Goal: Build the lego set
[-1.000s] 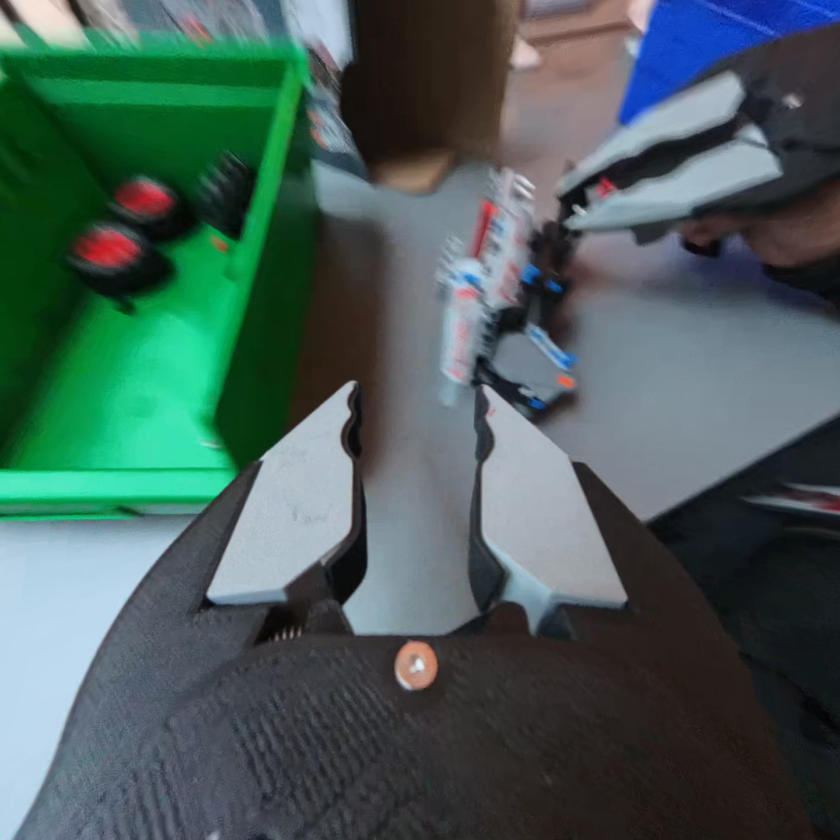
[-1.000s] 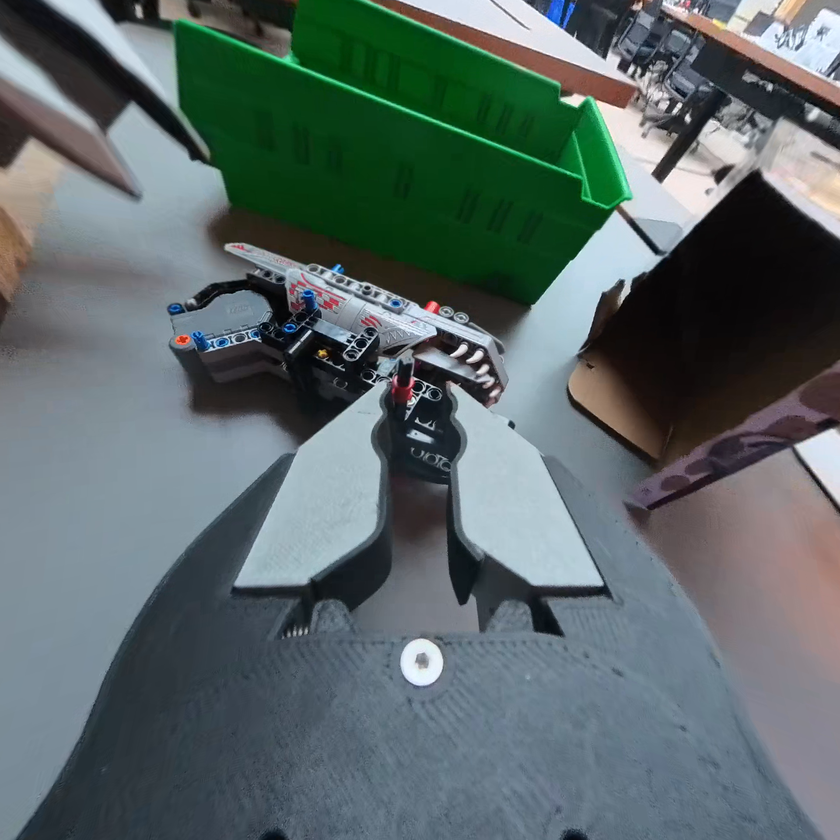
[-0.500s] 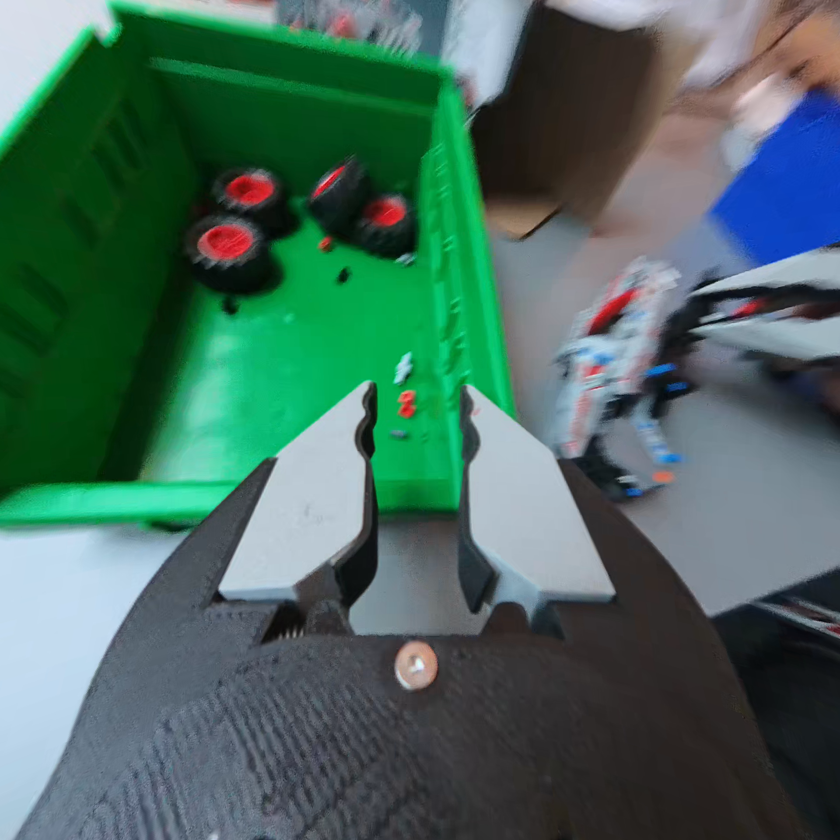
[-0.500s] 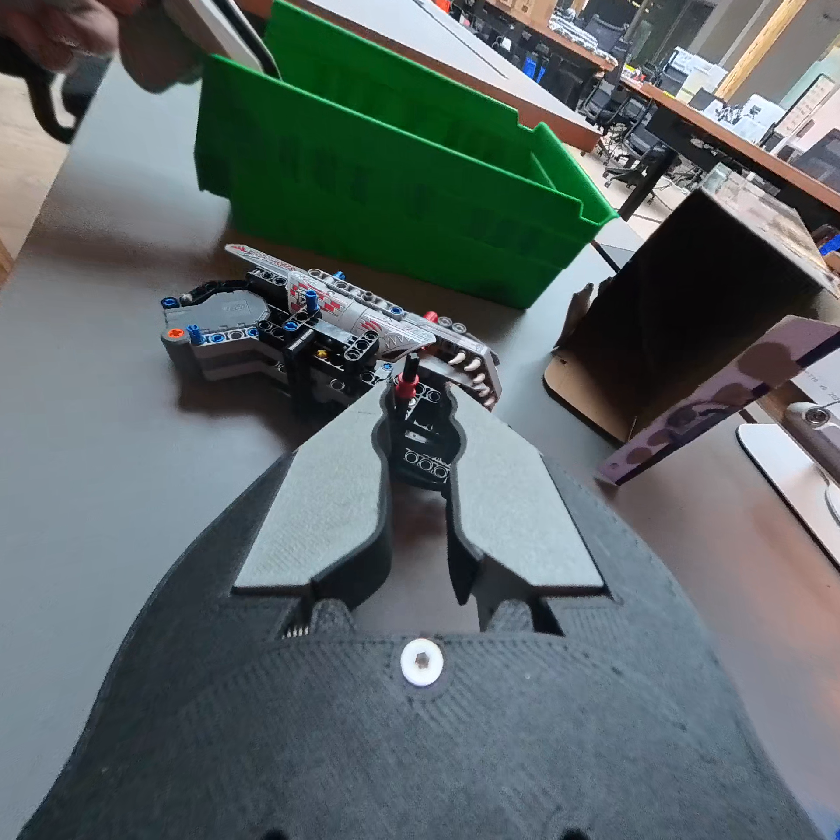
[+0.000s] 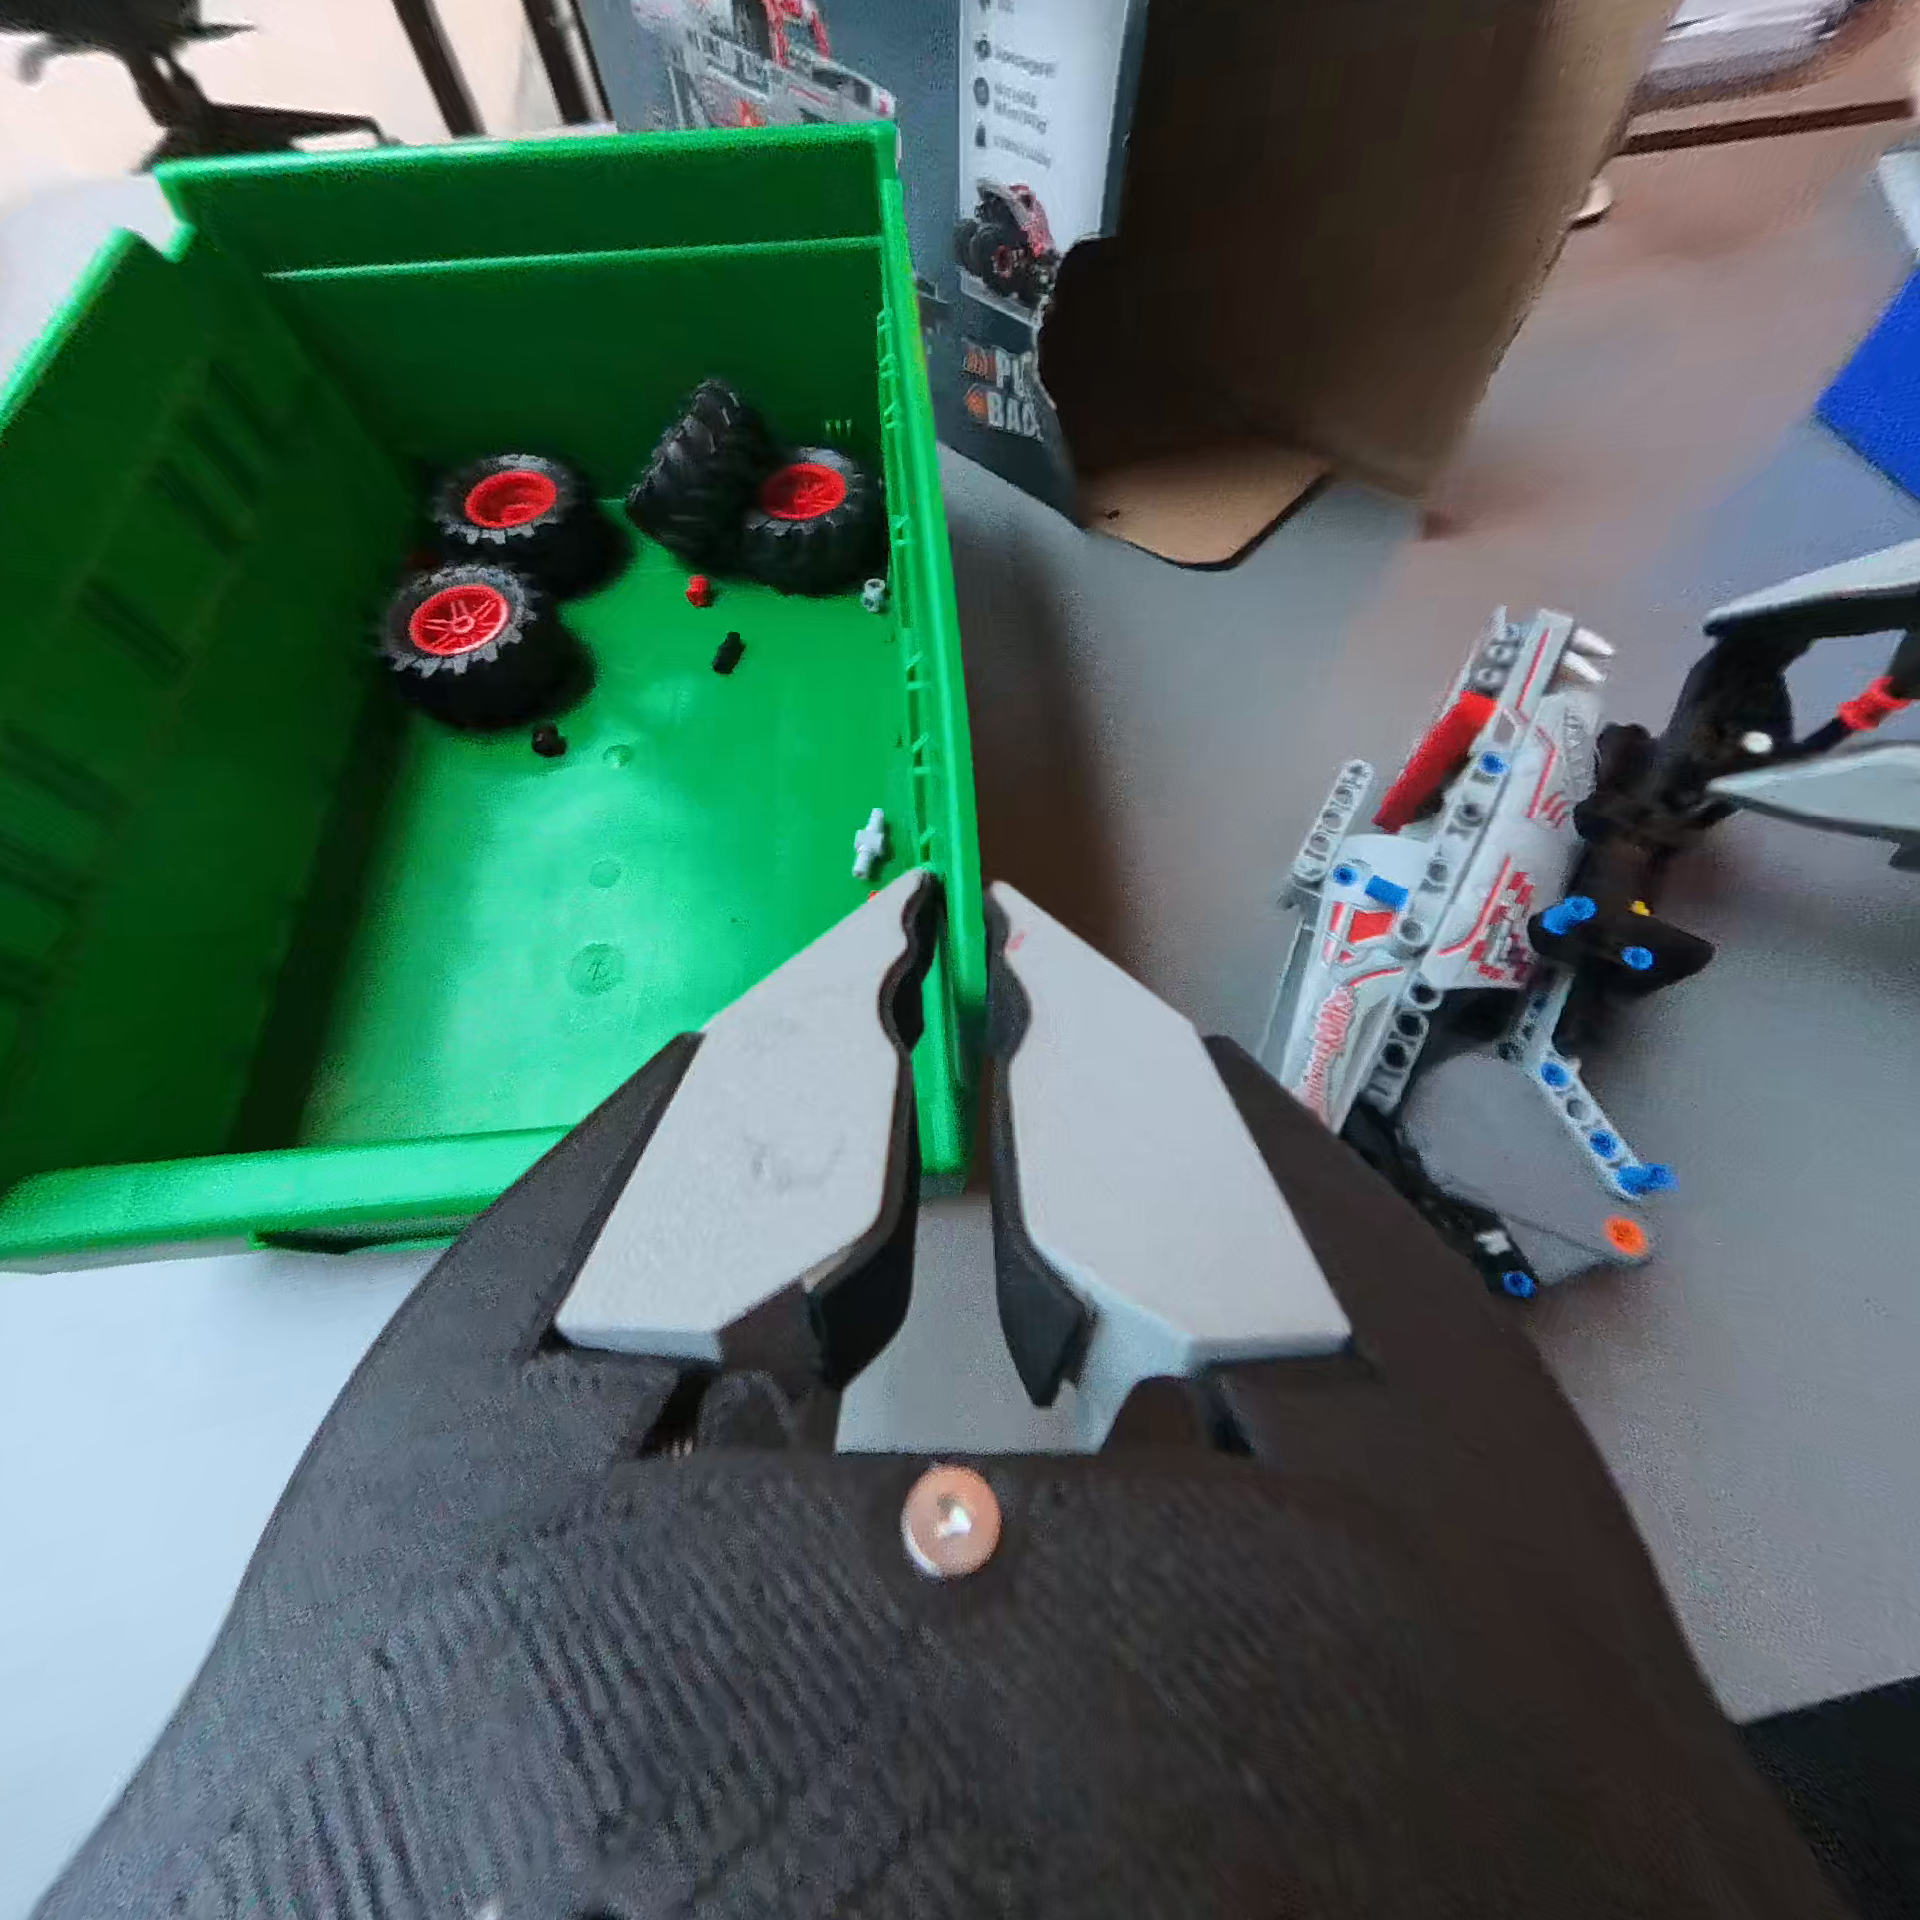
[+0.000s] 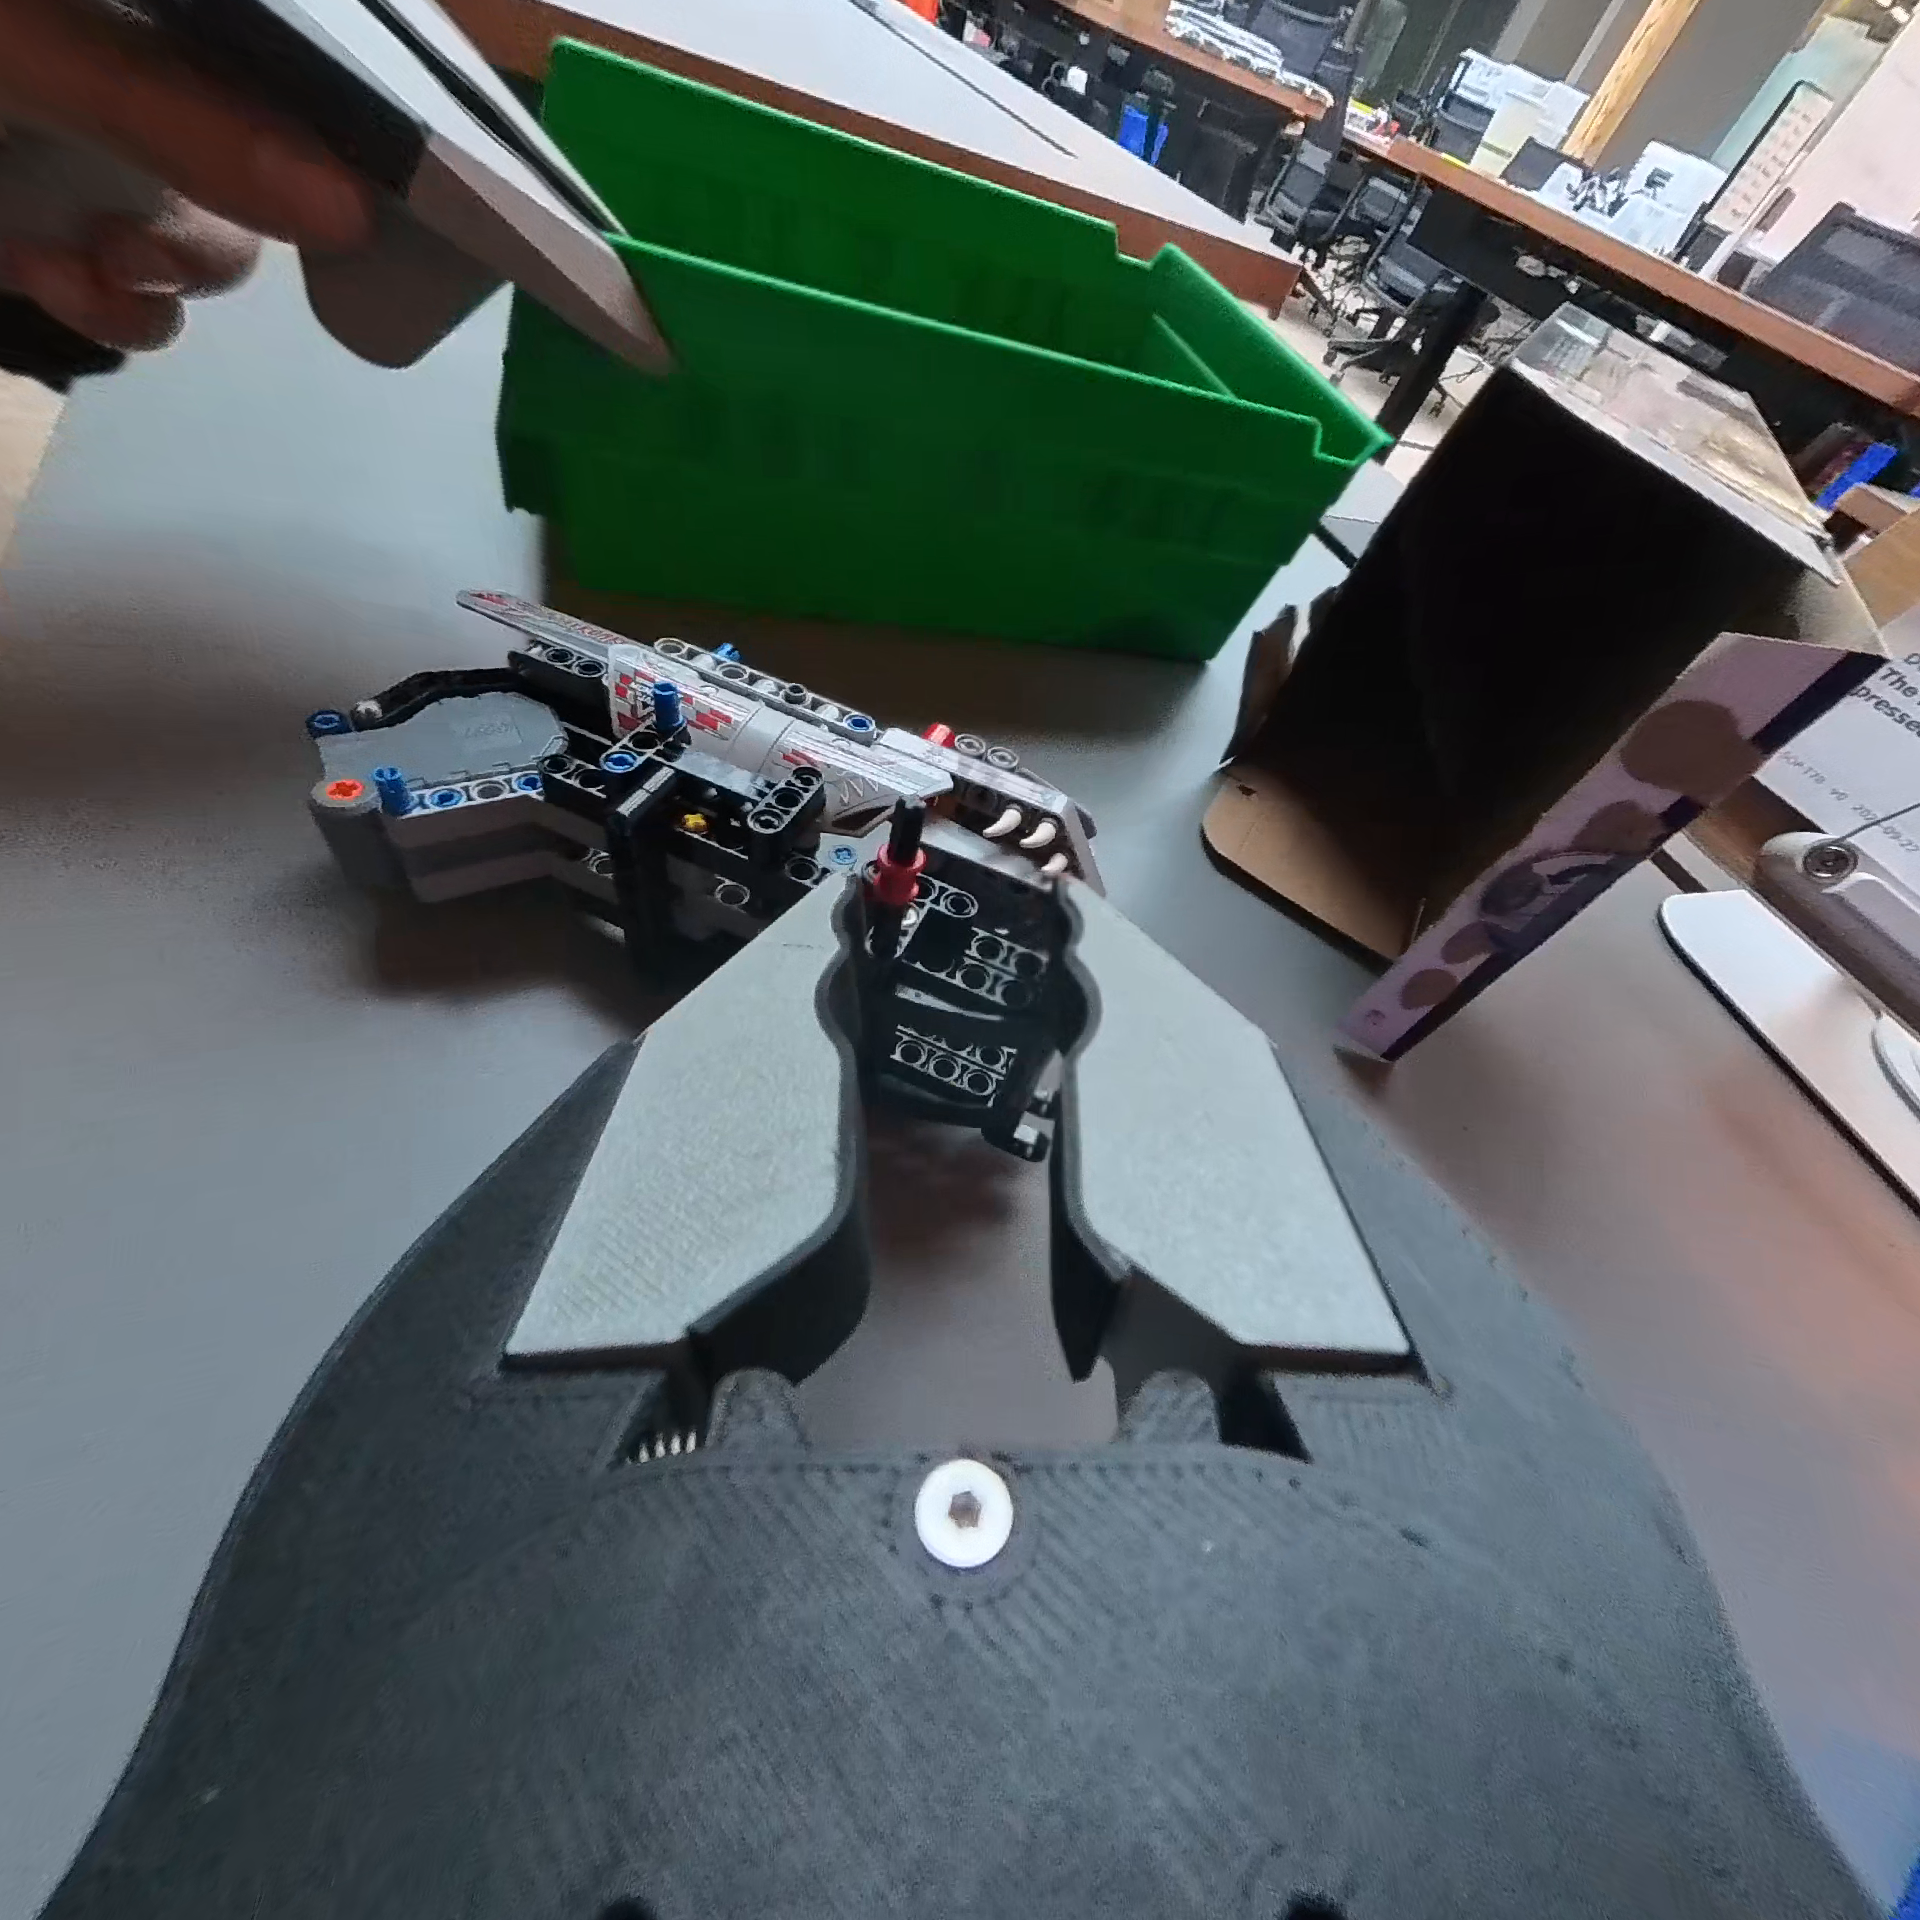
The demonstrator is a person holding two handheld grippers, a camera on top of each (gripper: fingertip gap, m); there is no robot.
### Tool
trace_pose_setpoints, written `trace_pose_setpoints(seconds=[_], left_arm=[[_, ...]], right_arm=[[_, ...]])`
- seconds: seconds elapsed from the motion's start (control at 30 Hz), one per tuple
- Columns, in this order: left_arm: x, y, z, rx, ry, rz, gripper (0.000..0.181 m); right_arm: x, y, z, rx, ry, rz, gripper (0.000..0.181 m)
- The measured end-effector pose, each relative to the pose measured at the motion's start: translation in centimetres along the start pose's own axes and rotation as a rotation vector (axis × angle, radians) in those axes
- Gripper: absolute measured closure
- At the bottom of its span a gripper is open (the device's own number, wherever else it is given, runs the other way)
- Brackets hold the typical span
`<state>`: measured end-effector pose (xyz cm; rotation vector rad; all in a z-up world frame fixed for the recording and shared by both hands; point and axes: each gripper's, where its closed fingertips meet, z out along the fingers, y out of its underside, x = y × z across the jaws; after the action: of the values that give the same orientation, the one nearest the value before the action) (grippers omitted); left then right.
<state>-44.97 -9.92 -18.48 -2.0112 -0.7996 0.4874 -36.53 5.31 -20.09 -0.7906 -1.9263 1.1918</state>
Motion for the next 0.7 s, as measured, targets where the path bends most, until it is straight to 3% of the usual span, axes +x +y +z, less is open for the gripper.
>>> trace_pose_setpoints(seconds=[0.17, 0.23, 0.33, 0.43, 0.6, 0.7], left_arm=[[3.5, -2.0, -2.5, 0.076, 0.071, -0.048, 0.123], [6.5, -1.4, -3.6, 0.055, 0.177, -0.031, 0.137], [9.6, 0.8, -3.6, -0.044, 0.293, -0.012, 0.123], [9.3, 2.7, -1.7, -0.105, 0.304, -0.011, 0.123], [12.2, 4.1, -0.2, -0.199, 0.585, -0.129, 0.118], [13.3, 4.8, 0.6, -0.256, 0.676, -0.178, 0.110]], right_arm=[[0.2, 0.3, 0.1, -0.020, 0.000, 0.019, 0.141], [-0.1, 0.7, 0.2, -0.043, -0.019, 0.004, 0.164], [-0.2, 0.6, 0.1, -0.030, -0.036, -0.012, 0.165], [-0.4, 0.7, 0.0, -0.032, -0.051, -0.021, 0.176], [-1.1, 0.4, 0.0, -0.015, -0.056, -0.082, 0.176], [-1.3, 0.1, -0.1, 0.010, -0.086, -0.068, 0.177]])
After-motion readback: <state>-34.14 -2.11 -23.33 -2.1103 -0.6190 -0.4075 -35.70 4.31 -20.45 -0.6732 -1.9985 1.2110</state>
